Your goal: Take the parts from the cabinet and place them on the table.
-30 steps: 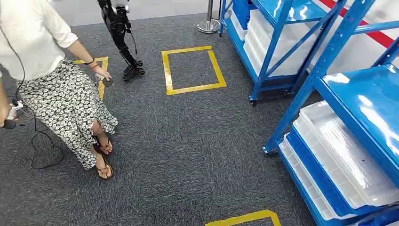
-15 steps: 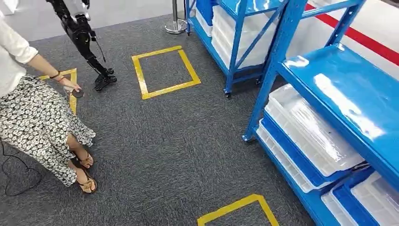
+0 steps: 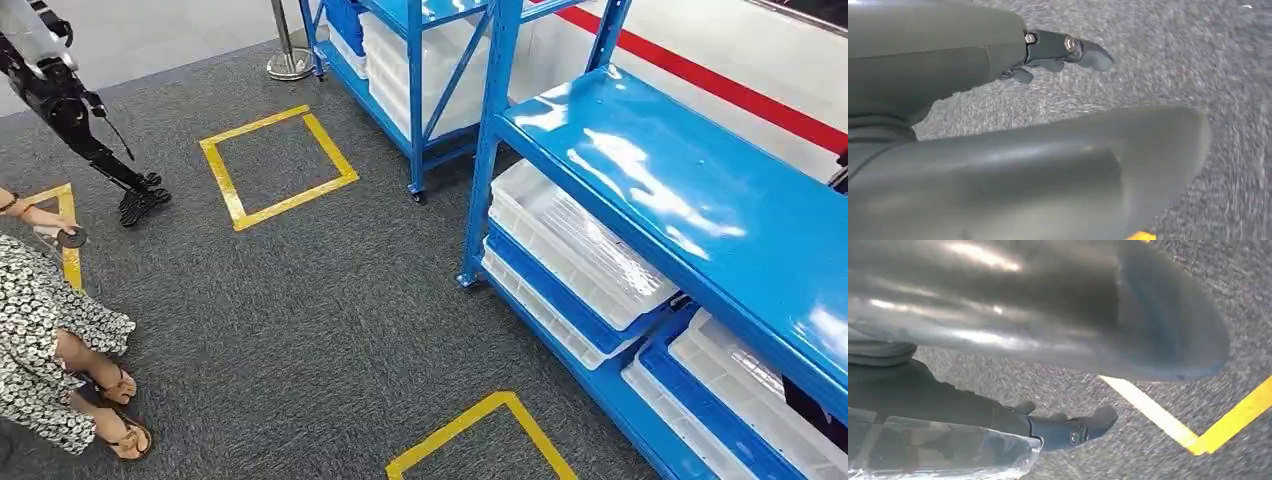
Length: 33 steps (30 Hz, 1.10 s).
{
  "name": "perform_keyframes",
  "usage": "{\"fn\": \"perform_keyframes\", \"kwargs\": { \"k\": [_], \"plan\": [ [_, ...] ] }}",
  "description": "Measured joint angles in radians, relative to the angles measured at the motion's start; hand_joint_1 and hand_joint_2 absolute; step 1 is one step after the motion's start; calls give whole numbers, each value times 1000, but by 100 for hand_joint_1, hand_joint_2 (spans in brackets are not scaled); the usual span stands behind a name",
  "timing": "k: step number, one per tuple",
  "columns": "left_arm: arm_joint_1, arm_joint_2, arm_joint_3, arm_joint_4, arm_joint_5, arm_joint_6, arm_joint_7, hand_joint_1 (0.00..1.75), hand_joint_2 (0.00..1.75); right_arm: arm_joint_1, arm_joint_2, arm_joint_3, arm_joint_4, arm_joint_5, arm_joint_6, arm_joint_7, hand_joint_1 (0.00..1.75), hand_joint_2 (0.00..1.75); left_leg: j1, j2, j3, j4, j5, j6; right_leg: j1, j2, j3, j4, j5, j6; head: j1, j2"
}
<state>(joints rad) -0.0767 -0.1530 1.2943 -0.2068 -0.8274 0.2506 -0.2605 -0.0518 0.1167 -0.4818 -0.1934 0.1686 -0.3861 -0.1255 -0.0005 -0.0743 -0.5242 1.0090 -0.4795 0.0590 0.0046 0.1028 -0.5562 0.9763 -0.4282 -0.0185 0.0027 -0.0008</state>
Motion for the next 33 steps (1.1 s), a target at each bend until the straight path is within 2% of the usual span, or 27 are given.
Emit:
{"fn": "perform_keyframes", "kwargs": {
  "k": [2, 3, 4, 5, 6, 8, 9, 10, 12, 13, 14, 15, 16, 18, 19, 20, 21, 22, 23, 24, 25, 27, 28, 29, 30, 31, 33],
  "plan": [
    [-5, 0, 0, 0, 0, 0, 1, 0, 0, 3, 3, 0, 0, -1, -1, 4, 0, 0, -5, 19, 0, -4, 2, 4, -4, 18, -5, -6, 7, 12, -2, 0],
    [-7, 0, 0, 0, -3, -2, 1, 0, 0, 4, 4, 0, 0, -3, -2, 4, 0, 0, -4, 30, 7, -23, 12, 10, 5, 27, -9, -13, 12, 19, -2, 0],
    [-8, -4, 0, 0, -6, -5, 1, 0, 0, 4, -1, 0, 0, -5, -3, 4, 0, 0, 8, 47, 17, -50, 30, 6, 3, -16, -18, 7, 4, 15, -2, 0],
    [-7, -5, 0, 0, -7, -8, 0, 0, 0, 3, -1, 0, 0, -5, -3, 4, 0, 0, 7, 54, 19, -59, 35, 11, 5, -56, -42, 44, -22, 13, 0, 0],
    [-6, -5, 0, 0, -8, -10, 1, 0, 0, 0, -2, 0, 0, -6, -3, 4, 0, 0, 7, 71, 15, -59, 37, 13, 0, -77, -82, 122, -63, 11, 5, 0],
    [-4, -5, 0, 0, -8, -11, 1, 0, 0, -2, -6, 0, 0, -7, -3, 4, 0, 0, 7, 101, 7, -59, 39, 10, -13, -88, -156, 277, -124, 18, 4, 0],
    [-4, -6, 0, 0, -8, -11, 0, 0, 0, -1, -6, 0, 0, -7, -2, 4, 0, 0, 9, 115, 5, -58, 40, 7, -21, -91, -172, 316, -132, 29, 5, 0],
    [-4, -6, 0, 0, -9, -11, 0, 0, 0, 3, -9, 0, 0, -9, -1, 3, 0, 0, 12, 128, 4, -58, 40, 2, -30, -95, -160, 296, -120, 45, 5, 0],
    [-4, -11, 0, 0, -10, -11, -1, 0, 0, 7, -13, 0, 0, -11, 0, 2, 0, 0, 24, 152, 4, -54, 38, -16, -48, -117, -60, 124, -58, 83, 5, 0],
    [-5, -12, 0, 0, -10, -12, -2, 0, 0, 6, -15, 0, 0, -12, 0, 2, 0, 0, 28, 162, 4, -45, 33, -26, -57, -147, -7, 33, -33, 97, 5, 0],
    [-4, -9, 0, -1, -11, -11, -3, 0, 0, 1, -10, 0, 0, -13, 0, 1, 0, 0, 18, 172, 1, -35, 25, -39, -51, -193, 12, 2, -34, 95, 8, 0],
    [-4, -9, 0, -1, -11, -11, -3, 0, 0, 0, -10, 0, -2, -15, 1, 0, 0, 0, 18, 183, 3, -28, 14, -52, -48, -173, 11, 2, -30, 79, 10, 0],
    [-6, -9, 0, -1, -13, -12, -5, 0, 0, -1, -9, 0, -2, -14, 1, 0, 0, 0, 19, 188, 7, -29, 13, -54, -46, -162, 9, 6, -32, 65, 3, 0],
    [-9, -9, 0, -1, -17, -12, -5, 0, 0, 2, -11, 0, -2, -16, 0, 0, 0, 0, 28, 207, 15, -29, 9, -62, -45, -138, -1, 11, -34, 48, 1, 0],
    [-9, -10, 0, -1, -18, -12, -5, 0, 0, 2, -11, 0, -2, -17, -1, 0, 0, 0, 38, 192, 16, -20, 0, -71, -52, -124, 8, 10, -31, 37, -2, 0],
    [-9, -10, 0, -1, -19, -13, -5, 0, 0, 3, -11, 0, -2, -17, -1, 0, 0, 0, 41, 139, 2, 16, -37, -73, -49, -118, 7, 10, -26, 30, -3, 0],
    [-8, -10, 0, 0, -20, -13, -5, 0, 0, 2, -11, -1, -2, -18, -2, 0, 0, 0, 40, 104, -26, 83, -83, -72, -44, -107, 5, 10, -24, 26, -4, 0],
    [-7, -11, 0, 0, -21, -13, -4, 0, 0, 2, -10, -1, -2, -18, -2, 0, 0, 0, 39, 86, -67, 172, -129, -71, -38, -96, 1, 11, -22, 21, -10, 0],
    [-5, -10, 0, 0, -21, -13, -4, 0, 0, 2, -9, -1, -2, -18, -2, 0, 0, 0, 37, 79, -108, 255, -162, -68, -32, -82, -2, 11, -20, 19, -9, 0],
    [-4, -10, 0, 0, -21, -13, -4, 0, 0, 2, -8, -1, -2, -18, -2, 0, 0, 0, 35, 79, -135, 306, -171, -62, -24, -66, -3, 11, -18, 16, -10, 0],
    [-3, -10, 0, 0, -21, -13, -3, 0, 0, 3, -9, -1, -2, -18, -2, 0, 0, 0, 31, 78, -135, 298, -151, -53, -19, -52, -3, 11, -16, 13, -9, 0],
    [-3, -10, 0, 0, -22, -13, -3, 0, 0, 5, -10, -1, -2, -18, -2, 0, 0, 0, 21, 65, -77, 164, -63, -26, -8, -24, -1, 11, -14, 10, -9, 0],
    [-3, -10, 0, 0, -23, -13, -3, 0, 0, 5, -10, -1, -2, -18, -3, 0, 0, 0, 14, 41, -30, 64, -14, -7, -4, -8, 0, 11, -13, 9, -9, 0],
    [-4, -5, 0, -2, -23, -13, -3, 0, 0, 7, -3, -1, -2, -18, -3, 0, 0, 0, 8, -9, -8, 15, -9, 9, -15, -3, 0, 10, -10, 7, -5, 0],
    [-3, -7, 0, 0, -27, -15, -3, 0, 0, 6, -3, -2, -2, -18, -3, -1, 0, 0, -6, -13, -12, 15, -1, 16, -4, 5, -2, 8, -6, 14, 2, 0],
    [-3, -7, 0, 0, -26, -14, -3, 0, 0, 4, -3, -2, -2, -18, -4, -1, 0, 0, -9, -3, -7, 6, 1, 22, -17, 15, -6, 8, -5, 16, -5, 0],
    [-7, -5, 0, 0, -26, -14, -3, 0, 0, 7, 2, -2, -2, -18, -4, -2, 0, 0, -14, 17, -4, -6, 8, 31, -16, 35, -10, -6, 5, 31, -11, 0]
  ]
}}
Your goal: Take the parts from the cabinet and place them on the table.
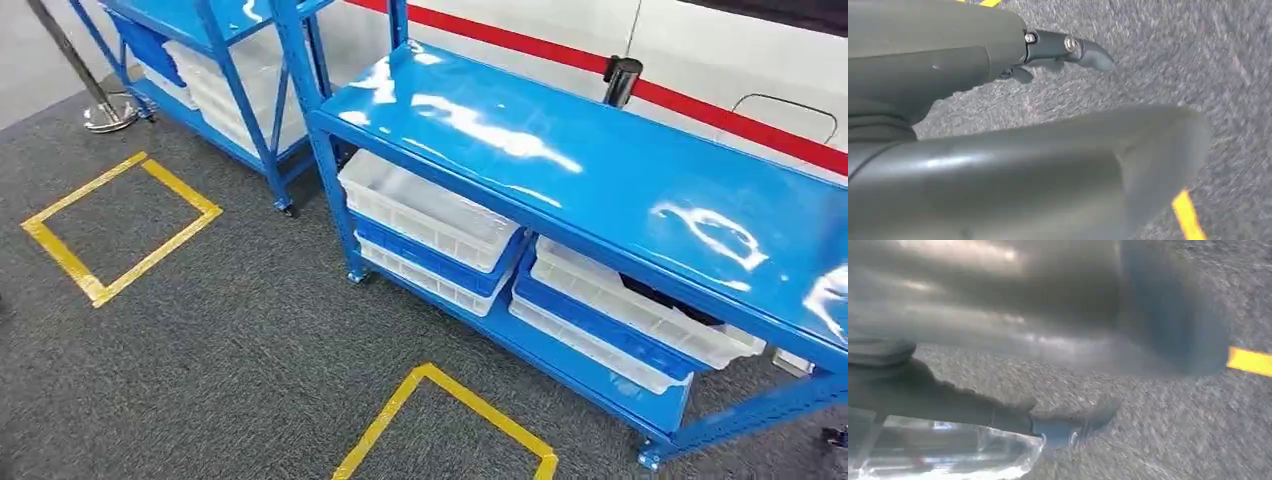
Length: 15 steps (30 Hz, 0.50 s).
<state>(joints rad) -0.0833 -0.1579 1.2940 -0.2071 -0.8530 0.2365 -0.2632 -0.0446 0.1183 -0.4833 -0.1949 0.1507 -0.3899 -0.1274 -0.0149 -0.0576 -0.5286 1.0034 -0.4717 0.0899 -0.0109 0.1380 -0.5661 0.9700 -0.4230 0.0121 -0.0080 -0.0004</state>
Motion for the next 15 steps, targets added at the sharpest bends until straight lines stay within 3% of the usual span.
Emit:
{"fn": "perform_keyframes", "kwargs": {
  "k": [1, 2, 3, 4, 6, 7, 9, 10, 11, 12, 13, 15],
  "plan": [
    [0, -2, 0, 0, 0, 0, 0, 0, 0, 0, -5, 0, 0, 0, 0, 0, 0, 0, 17, 19, 12, -42, 20, 1, 17, -1, -7, 3, 3, 2, 0, 0],
    [-1, -2, 0, 0, 0, 0, 0, 0, 0, 1, -7, 0, 0, 0, 0, -3, 0, 0, 13, 30, 24, -59, 33, -5, 17, -57, -24, 28, -14, -5, 3, 0],
    [0, -3, 0, 0, 0, 0, -2, 0, 0, -2, -7, 0, 0, 0, 0, -5, 0, 0, 15, 43, 24, -71, 41, 2, 18, -95, -51, 87, -50, -12, 13, 0],
    [3, -3, 0, 0, 0, 0, -2, 0, 0, -6, -8, 0, 0, -1, 0, -5, 0, 0, 15, 60, 20, -71, 43, -2, 11, -113, -87, 157, -83, -12, 13, 0],
    [6, -5, 0, 1, -1, -3, -2, 0, 0, -5, -12, 0, 0, -3, -1, -7, 0, 0, 15, 90, 15, -70, 42, -7, 0, -124, -145, 281, -129, -2, 15, 0],
    [5, -6, -1, 1, -4, -5, -3, 0, 0, -2, -13, -2, 0, -8, -2, -8, 0, 0, 16, 107, 14, -69, 43, -13, -10, -129, -148, 297, -129, 12, 14, 0],
    [5, -6, -3, 1, -11, -10, -4, 0, 0, 1, -15, -8, 0, -16, -4, -9, 0, 0, 22, 131, 11, -65, 41, -26, -23, -143, -78, 180, -84, 42, 15, 0],
    [5, -7, -5, 1, -17, -16, -5, 0, 0, 1, -17, -10, 0, -20, -5, -9, 0, 0, 26, 145, 9, -54, 36, -38, -31, -171, -2, 53, -46, 60, 16, 0],
    [5, -6, -6, 1, -22, -18, -6, 0, 0, -2, -16, -12, 0, -24, -6, -10, 0, 0, 24, 157, 6, -38, 28, -50, -34, -222, 35, -15, -39, 58, 18, 0],
    [6, -2, -8, 0, -26, -19, -8, 0, 0, -5, -9, -13, 0, -28, -7, -11, 0, 0, 17, 165, 4, -34, 18, -62, -24, -240, 25, 0, -37, 51, 20, 0],
    [6, -2, -11, 0, -27, -20, -8, 0, 0, -5, -11, -16, -1, -30, -10, -13, 0, 0, 17, 173, 10, -29, 13, -72, -20, -218, 16, 4, -36, 33, 15, 0],
    [0, -3, -13, 0, -33, -22, -10, 0, 0, -3, -12, -20, -1, -34, -11, -13, 0, 0, 23, 195, 19, -33, 17, -84, -12, -199, 11, 8, -35, 16, 12, 0]
  ]
}}
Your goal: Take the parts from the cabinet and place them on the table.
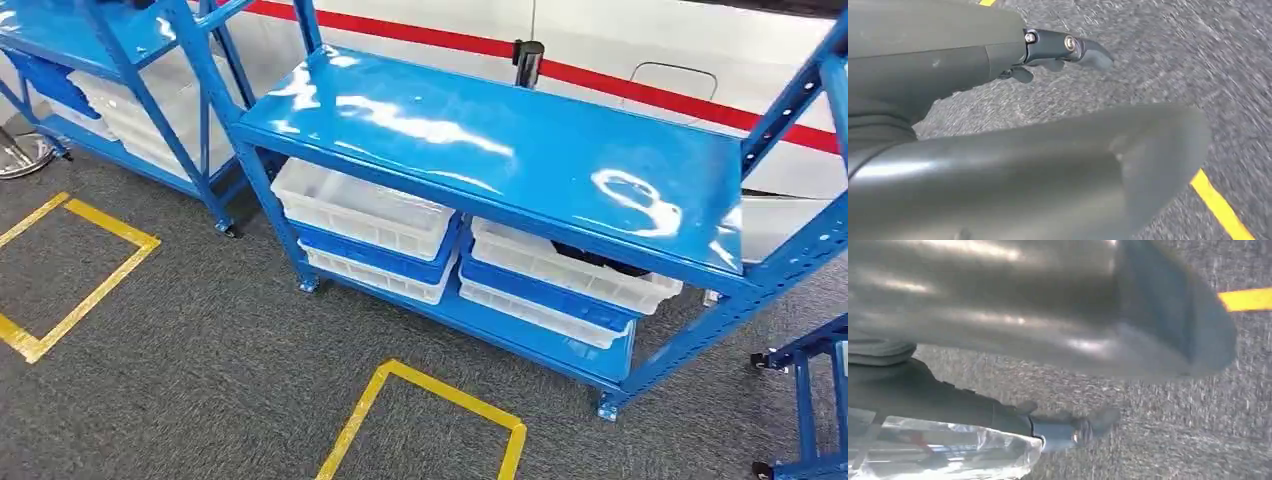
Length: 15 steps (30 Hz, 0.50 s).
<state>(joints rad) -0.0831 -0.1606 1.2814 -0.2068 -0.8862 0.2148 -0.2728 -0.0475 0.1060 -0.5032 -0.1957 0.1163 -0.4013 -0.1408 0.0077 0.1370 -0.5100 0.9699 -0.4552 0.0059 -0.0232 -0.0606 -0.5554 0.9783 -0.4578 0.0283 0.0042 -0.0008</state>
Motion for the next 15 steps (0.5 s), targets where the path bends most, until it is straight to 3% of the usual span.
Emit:
{"fn": "perform_keyframes", "kwargs": {
  "k": [1, 2, 3, 4, 5, 6, 7, 8, 10, 11, 12, 13, 14, 15],
  "plan": [
    [-2, 0, -2, 0, 0, -2, 0, 0, 0, 0, 1, -4, 0, 0, 0, 0, 0, 0, 3, 13, 0, 3, -3, -7, -11, 15, 2, -5, 7, -12, 2, 0],
    [-2, 2, -3, 0, -2, -2, 0, 0, 0, 1, 2, -6, 0, 0, -1, 0, 0, 0, 13, -36, -7, 24, -26, -17, -24, 29, 9, -5, 12, -19, -2, 0],
    [-2, 2, -4, 0, -2, -2, -1, 0, 0, 2, 2, -6, 0, 0, -1, 0, 0, 0, 16, -84, -23, 66, -65, -18, -24, 35, 6, -5, 18, -30, -3, 0],
    [1, 2, -5, 0, -2, -2, -1, 0, 0, 1, 2, -6, 0, 0, -3, 0, 0, 0, 17, -121, -62, 162, -126, -22, -19, 49, 1, -5, 23, -36, -5, 0],
    [3, 2, -6, 0, -2, -3, -1, 0, 0, 2, 4, -7, 0, 0, -3, 0, 0, 0, 17, -133, -102, 253, -169, -24, -14, 64, -4, -4, 25, -39, -5, 0],
    [4, 2, -6, 0, -3, -3, -1, 0, 0, 3, 5, -9, 0, -1, -3, 0, 0, 0, 17, -136, -132, 319, -191, -24, -8, 78, -8, -4, 27, -43, -5, 0],
    [5, 2, -8, 0, -3, -3, -1, 0, 0, 5, 5, -12, 0, -3, -3, -1, 0, 0, 17, -136, -143, 343, -189, -22, -4, 93, -9, -4, 29, -45, -5, 0],
    [6, 2, -10, 0, -5, -5, -2, 0, 0, 7, 5, -14, 0, -3, -3, -3, 0, 0, 17, -137, -132, 318, -165, -17, -1, 108, -10, -4, 30, -45, -5, 0],
    [6, 2, -15, 0, -7, -8, -3, 0, 0, 9, 5, -16, 0, -3, -3, -8, 0, 0, 14, -151, -53, 157, -74, 1, 6, 138, -9, -4, 35, -44, -5, 0],
    [6, 3, -16, 0, -8, -9, -3, 0, 0, 9, 6, -17, 0, -5, -3, -10, 0, 0, 12, -182, -9, 70, -37, 16, 7, 151, -9, -5, 39, -44, -6, 0],
    [5, 10, -16, -1, -8, -9, -3, 0, 0, 9, 12, -18, 0, -5, -3, -12, 0, 0, 12, -228, 11, 25, -41, 31, 7, 157, -12, -4, 42, -41, -2, 0],
    [5, 8, -16, 0, -10, -11, -3, 0, 0, 7, 11, -19, 0, -5, -3, -13, 0, 0, 6, -211, 9, 23, -36, 33, 17, 165, -15, -3, 45, -35, -3, 0],
    [5, 10, -16, 0, -9, -11, -3, 0, 0, 7, 13, -20, 0, -5, -3, -15, 0, 0, 1, -198, 6, 26, -35, 38, 6, 171, -21, -3, 49, -29, -6, 0],
    [4, 10, -16, 0, -9, -11, -3, 0, 0, 10, 12, -21, 0, -2, -3, -16, 0, 0, -1, -192, 6, 24, -33, 41, 5, 182, -23, -8, 53, -23, -4, 0]
  ]
}}
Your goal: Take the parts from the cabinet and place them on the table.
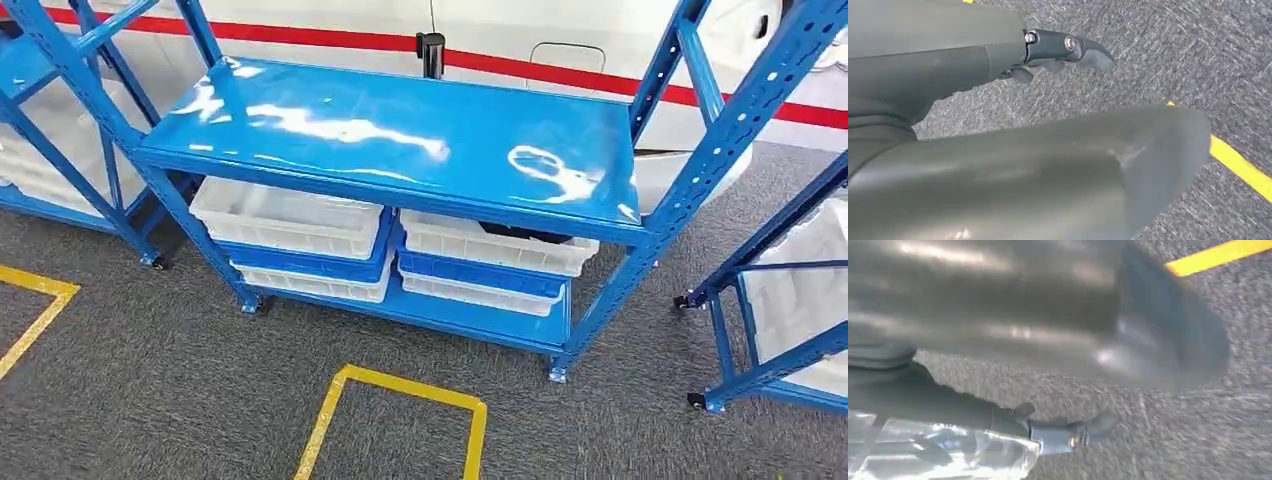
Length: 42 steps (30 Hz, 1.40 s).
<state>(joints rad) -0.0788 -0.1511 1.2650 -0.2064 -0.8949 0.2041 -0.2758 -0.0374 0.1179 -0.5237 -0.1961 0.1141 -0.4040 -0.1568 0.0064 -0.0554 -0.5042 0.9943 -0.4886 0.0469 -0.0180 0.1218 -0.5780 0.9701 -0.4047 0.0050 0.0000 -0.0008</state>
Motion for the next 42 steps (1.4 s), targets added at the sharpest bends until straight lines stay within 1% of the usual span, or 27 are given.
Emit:
{"fn": "perform_keyframes", "kwargs": {
  "k": [1, 2, 3, 4, 6, 7, 9, 11, 13, 15, 17, 18, 20, 22, 24, 26, 27, 28, 30, 32, 33, 35, 37, 38, 39, 41, 42],
  "plan": [
    [-1, 0, 0, 0, 2, 0, 0, 0, 0, 4, 1, 0, 0, 2, 0, -1, 0, 0, -4, 12, 4, -17, 12, 12, 6, 10, -4, -9, 9, 13, -2, 0],
    [-1, -3, 0, 0, 5, 1, 0, 0, 0, 2, -2, 0, 0, 3, 0, -2, 0, 0, 14, 30, 13, -48, 36, 10, 10, -16, -11, 11, 6, 9, 2, 0],
    [-3, -4, 0, 0, 5, 1, 0, 0, 0, 3, -3, 0, 0, 3, 1, -3, 0, 0, 7, 35, 14, -59, 41, 12, 14, -62, -38, 41, -19, 4, 1, 0],
    [-2, -4, 0, 0, 5, 2, 0, 0, 0, -1, -4, 0, 0, 7, 2, -3, 0, 0, 7, 52, 7, -59, 48, 22, 13, -89, -74, 116, -66, -7, 11, 0],
    [3, -3, 0, 0, 9, 4, 2, 0, 0, -3, -7, 0, 0, 15, 5, -5, 0, 0, 5, 76, -6, -59, 52, 16, 1, -106, -142, 272, -134, -7, 13, 0],
    [3, -3, 0, 0, 11, 5, 3, 0, 0, -2, -7, 0, 0, 19, 5, -6, 0, 0, 6, 88, -11, -57, 55, 12, -5, -111, -152, 308, -145, 3, 15, 0],
    [2, -5, 1, 0, 18, 7, 5, 0, 0, 1, -10, 0, 0, 25, 3, -6, 0, 0, 12, 103, -21, -50, 59, 0, -23, -120, -90, 228, -117, 32, 14, 0],
    [0, -7, 1, 1, 23, 11, 6, 0, 0, -1, -13, 0, 0, 33, -3, -4, 0, 0, 22, 110, -39, -20, 52, -21, -42, -137, 41, 26, -71, 64, 15, 0],
    [-1, -5, 1, 0, 27, 17, 6, 0, 0, -6, -9, 0, 0, 40, -11, 5, 0, 0, 19, 115, -53, 11, 34, -43, -30, -135, 36, 25, -80, 41, 18, 0],
    [-2, -5, 1, 0, 27, 18, 4, 0, 0, -6, -11, 0, 0, 43, -15, 7, 0, 0, 21, 115, -48, 3, 34, -51, -23, -133, 25, 37, -84, 22, 11, 0],
    [-2, -6, 1, 0, 27, 18, 3, 0, 0, -6, -13, 0, 0, 44, -18, 11, 0, 0, 35, 104, -49, 16, 26, -59, -31, -126, 27, 34, -79, 5, 8, 0],
    [-2, -6, 1, 0, 27, 18, 3, 0, 0, -6, -12, 0, 0, 45, -20, 13, 0, 0, 36, 85, -62, 47, -9, -62, -29, -126, 32, 34, -75, -2, 8, 0],
    [-1, -6, 1, 0, 27, 19, 4, 0, 0, -6, -11, 0, 0, 47, -24, 14, 0, 0, 34, 64, -125, 199, -105, -65, -21, -123, 27, 35, -69, -10, 1, 0],
    [-1, -6, 1, 0, 27, 20, 6, 0, 0, -4, -10, 0, 0, 48, -24, 16, 0, 0, 32, 62, -181, 325, -150, -59, -10, -118, 21, 36, -67, -12, 1, 0],
    [2, -6, 1, 0, 27, 20, 7, 0, 0, -3, -11, 0, 0, 49, -25, 16, 0, 0, 26, 62, -157, 280, -105, -41, 0, -111, 22, 35, -65, -15, 1, 0],
    [2, -6, 1, 0, 27, 20, 8, 0, 0, -4, -11, 0, 0, 50, -25, 16, 0, 0, 11, 56, -64, 99, -16, -6, 12, -103, 26, 34, -65, -15, 1, 0],
    [1, -2, 1, -2, 27, 21, 7, 0, 0, -3, -3, 0, 1, 51, -25, 16, 0, 0, -1, 44, -34, 33, -4, 19, -1, -103, 26, 34, -63, -16, 6, 0],
    [1, -2, 1, -1, 26, 20, 9, 0, 0, -4, -4, 0, 1, 52, -26, 17, 0, 0, -4, 53, -37, 42, -2, 20, 13, -102, 26, 31, -60, -13, 14, 0],
    [0, -3, 1, -1, 27, 21, 8, 0, 0, -7, -4, 0, 1, 53, -27, 17, 0, 0, -14, 53, -37, 30, 4, 27, 1, -101, 22, 29, -56, -6, 4, 0],
    [0, -3, 1, -1, 26, 22, 8, 0, 0, -7, 0, 0, 1, 53, -28, 17, 0, 0, -12, 55, -18, -17, 30, 43, 15, -102, 28, 12, -48, 7, 4, 0],
    [-2, -6, 2, -1, 26, 22, 7, 0, 0, -6, -5, 0, 1, 53, -28, 17, 0, 0, -7, 60, -7, -41, 46, 35, 10, -111, 14, 34, -59, 5, 7, 0],
    [-1, -7, 1, 0, 20, 21, 7, 0, 0, -8, -7, 0, 1, 51, -29, 17, 0, 0, -5, 63, -13, -49, 57, 40, 7, -111, -48, 161, -128, -2, 9, 0],
    [-1, -10, 1, 0, 19, 20, 7, 0, 0, -6, -12, 0, 1, 50, -29, 17, 0, 0, -6, 67, -21, -48, 59, 35, -2, -111, -115, 299, -178, 6, 8, 0],
    [-1, -11, 1, 0, 19, 20, 7, 0, 0, -5, -13, 0, 1, 50, -30, 17, 0, 0, -5, 68, -24, -48, 61, 31, -5, -112, -119, 311, -175, 16, 10, 0],
    [-1, -12, 1, 0, 19, 20, 7, 0, 0, -3, -16, 0, 1, 49, -30, 17, 0, 0, -3, 68, -25, -47, 62, 27, -10, -113, -98, 273, -155, 30, 9, 0],
    [-1, -16, 1, 1, 19, 20, 7, 0, 0, -3, -21, 0, 1, 49, -30, 17, 0, 0, 5, 68, -33, -32, 58, 10, -25, -124, 10, 78, -85, 62, 9, 0],
    [-1, -15, 1, 1, 19, 20, 7, 0, 0, -5, -21, 0, 1, 49, -30, 17, 0, 0, 6, 70, -39, -14, 51, -1, -30, -133, 48, 8, -77, 62, 10, 0]
  ]
}}
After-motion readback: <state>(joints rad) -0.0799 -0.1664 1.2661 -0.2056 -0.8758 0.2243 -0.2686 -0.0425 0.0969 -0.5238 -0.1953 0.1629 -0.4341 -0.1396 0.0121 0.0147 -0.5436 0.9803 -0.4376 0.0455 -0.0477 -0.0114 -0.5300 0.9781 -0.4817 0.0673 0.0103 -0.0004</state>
